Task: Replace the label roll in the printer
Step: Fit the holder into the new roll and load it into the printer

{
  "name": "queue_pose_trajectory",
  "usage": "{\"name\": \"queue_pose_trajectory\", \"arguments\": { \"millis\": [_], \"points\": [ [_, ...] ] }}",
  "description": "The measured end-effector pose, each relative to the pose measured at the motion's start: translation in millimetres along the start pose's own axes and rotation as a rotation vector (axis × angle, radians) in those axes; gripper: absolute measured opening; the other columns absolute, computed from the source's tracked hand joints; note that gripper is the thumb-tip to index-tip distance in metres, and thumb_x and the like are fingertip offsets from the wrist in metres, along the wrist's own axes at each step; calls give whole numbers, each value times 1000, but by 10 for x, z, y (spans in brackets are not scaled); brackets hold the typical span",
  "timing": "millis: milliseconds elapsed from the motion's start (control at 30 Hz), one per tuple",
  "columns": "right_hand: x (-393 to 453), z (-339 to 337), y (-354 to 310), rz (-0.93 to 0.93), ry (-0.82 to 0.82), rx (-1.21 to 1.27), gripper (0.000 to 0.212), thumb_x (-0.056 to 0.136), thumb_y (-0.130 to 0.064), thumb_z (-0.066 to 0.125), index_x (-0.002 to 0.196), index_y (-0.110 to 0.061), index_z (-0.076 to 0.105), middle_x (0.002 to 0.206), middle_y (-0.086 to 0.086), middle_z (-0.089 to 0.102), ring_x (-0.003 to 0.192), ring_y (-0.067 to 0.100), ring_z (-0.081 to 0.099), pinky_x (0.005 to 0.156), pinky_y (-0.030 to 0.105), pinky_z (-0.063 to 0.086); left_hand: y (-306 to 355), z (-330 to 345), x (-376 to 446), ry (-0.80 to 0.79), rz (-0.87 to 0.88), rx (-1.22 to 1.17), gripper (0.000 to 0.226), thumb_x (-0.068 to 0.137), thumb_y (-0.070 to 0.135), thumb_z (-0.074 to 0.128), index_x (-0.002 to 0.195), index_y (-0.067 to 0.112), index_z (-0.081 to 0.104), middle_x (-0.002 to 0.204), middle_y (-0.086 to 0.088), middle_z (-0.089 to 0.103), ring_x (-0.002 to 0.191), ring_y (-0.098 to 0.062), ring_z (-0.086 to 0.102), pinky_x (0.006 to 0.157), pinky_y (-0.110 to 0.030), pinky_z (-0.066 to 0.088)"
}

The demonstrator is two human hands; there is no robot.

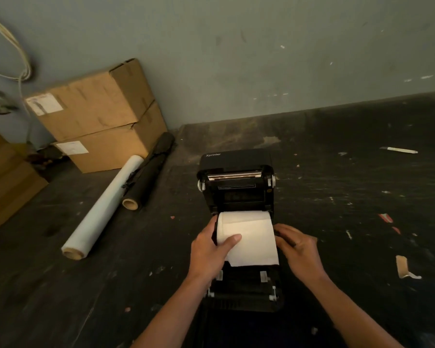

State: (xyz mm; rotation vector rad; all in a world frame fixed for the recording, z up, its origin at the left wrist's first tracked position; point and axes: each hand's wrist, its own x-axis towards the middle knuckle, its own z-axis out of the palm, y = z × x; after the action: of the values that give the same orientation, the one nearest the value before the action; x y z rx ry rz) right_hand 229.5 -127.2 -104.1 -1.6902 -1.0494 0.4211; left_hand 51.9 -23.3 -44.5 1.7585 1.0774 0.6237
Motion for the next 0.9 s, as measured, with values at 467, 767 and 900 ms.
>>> {"name": "queue_pose_trajectory", "arguments": {
  "millis": [467, 767, 900],
  "points": [
    [-101, -263, -588, -135, 34, -91, 33, 84, -15, 63, 114, -28, 59, 117, -17, 54, 103, -16, 50, 81, 4, 40, -4, 86, -410, -59, -165, -679, 70, 63, 40, 83, 128, 37, 57, 119, 3, 69, 107, -19, 66, 89, -47, 56],
    [-414, -427, -654, -210, 18, -218, 39, 78, -12, 67, 111, -30, 57, 113, -14, 56, 99, -12, 53, 85, 8, 37, -78, 168, -624, -194, -320, -876, 94, 51, 39, 92, 134, 36, 50, 129, -6, 60, 113, -30, 61, 85, -51, 57],
    [-551, -461, -637, -190, 12, -237, 41, 76, -6, 67, 110, -26, 57, 114, -10, 56, 106, 6, 55, 92, 22, 41, -123, 230, -687, -237, -326, -864, 75, 61, 33, 85, 129, 35, 54, 127, -5, 62, 115, -28, 60, 89, -48, 56]
  ]
}}
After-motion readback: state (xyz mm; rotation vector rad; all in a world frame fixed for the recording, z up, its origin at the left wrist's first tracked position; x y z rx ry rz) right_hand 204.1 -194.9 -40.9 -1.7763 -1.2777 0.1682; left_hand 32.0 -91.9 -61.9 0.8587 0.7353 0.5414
